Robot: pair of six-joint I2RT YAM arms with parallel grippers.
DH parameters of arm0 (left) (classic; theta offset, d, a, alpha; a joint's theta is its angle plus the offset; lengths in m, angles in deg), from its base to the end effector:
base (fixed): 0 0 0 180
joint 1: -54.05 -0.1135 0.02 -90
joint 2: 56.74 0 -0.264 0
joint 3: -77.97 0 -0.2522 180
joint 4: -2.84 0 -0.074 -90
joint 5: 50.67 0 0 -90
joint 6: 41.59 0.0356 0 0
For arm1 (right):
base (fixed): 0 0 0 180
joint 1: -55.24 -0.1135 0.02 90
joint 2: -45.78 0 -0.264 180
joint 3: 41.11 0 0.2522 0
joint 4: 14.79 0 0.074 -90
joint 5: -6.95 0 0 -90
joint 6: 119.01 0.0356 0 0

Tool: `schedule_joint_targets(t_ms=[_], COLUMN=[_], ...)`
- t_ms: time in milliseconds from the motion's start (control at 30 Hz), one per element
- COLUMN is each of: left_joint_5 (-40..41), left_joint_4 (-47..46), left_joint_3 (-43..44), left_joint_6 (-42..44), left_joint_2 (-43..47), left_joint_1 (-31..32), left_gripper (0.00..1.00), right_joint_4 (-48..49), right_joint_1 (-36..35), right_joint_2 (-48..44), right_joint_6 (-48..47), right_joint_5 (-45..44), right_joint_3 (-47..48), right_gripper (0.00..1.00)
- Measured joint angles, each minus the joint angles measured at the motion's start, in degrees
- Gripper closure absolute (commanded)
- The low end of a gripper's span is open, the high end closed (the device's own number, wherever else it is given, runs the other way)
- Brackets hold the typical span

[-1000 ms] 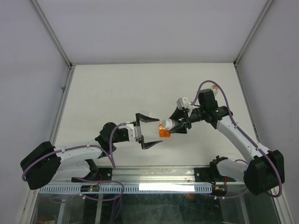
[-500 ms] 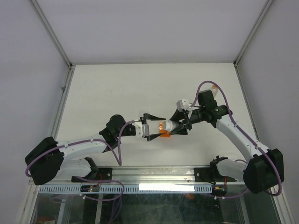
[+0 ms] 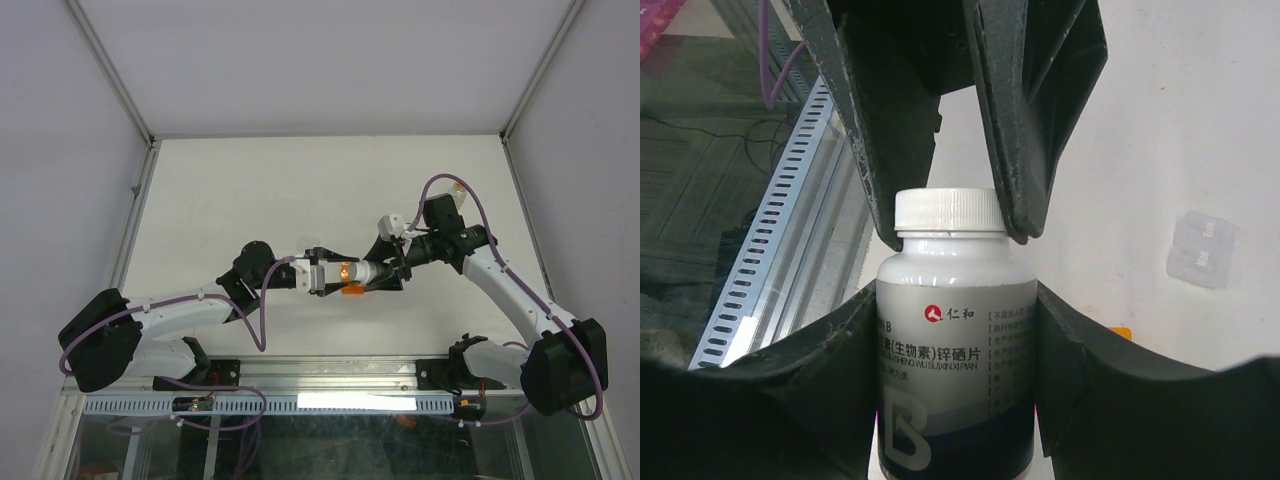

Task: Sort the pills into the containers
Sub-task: Unscrew the lid of the pill bottle.

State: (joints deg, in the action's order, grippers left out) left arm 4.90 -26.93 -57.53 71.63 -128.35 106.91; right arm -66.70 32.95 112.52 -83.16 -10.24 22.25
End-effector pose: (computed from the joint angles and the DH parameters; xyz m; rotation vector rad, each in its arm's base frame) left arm 0.1436 -0.2230 0.2539 1.3246 0.8927 -0.8622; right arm 0.1866 0.1133 0.2717 -1.5641 1.2577 1.2191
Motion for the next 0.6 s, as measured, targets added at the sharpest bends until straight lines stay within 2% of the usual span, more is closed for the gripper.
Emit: schedule_joint_targets(t_ms=[167,233,300,367,433,500,600], left_joint_5=[-0.44,-0.52,-0.66,-0.68,-0.68,-0.68,-0.68], left_joint_4=[0.74,0.92,1.29,1.86,2.05,2.05,2.08], left_joint_3=[0.33,0.39,0.61,0.85,0.94,0.94,0.94], left_joint_6=[0.20,0.22,0.28,0.31,0.28,0.24,0.04], left_joint_2=[-0.13,-0.13,-0.15,-0.15,-0.15,-0.15,-0.15], left_joint_1=[-0.04,-0.04,-0.04,-0.04,-0.04,-0.04,-0.04], left_gripper=[0.68,0.84,1.00,1.00,1.00,1.00,1.00], right_joint_4=[-0.44,-0.57,-0.66,-0.70,-0.72,-0.72,-0.57], right_joint_1=[0.00,0.00,0.00,0.00,0.00,0.00,-0.17], right_joint_2=[0.02,0.02,0.02,0.02,0.02,0.02,0.02], right_joint_6=[-0.07,-0.13,-0.20,-0.22,-0.22,-0.20,-0.17], right_joint_5=[-0.09,-0.11,-0.13,-0.20,-0.37,-0.44,-0.70], right_joint_3=[0.00,0.00,0.00,0.00,0.00,0.00,0.00], right_gripper=[1.00,0.98,0.83,0.63,0.48,0.41,0.34])
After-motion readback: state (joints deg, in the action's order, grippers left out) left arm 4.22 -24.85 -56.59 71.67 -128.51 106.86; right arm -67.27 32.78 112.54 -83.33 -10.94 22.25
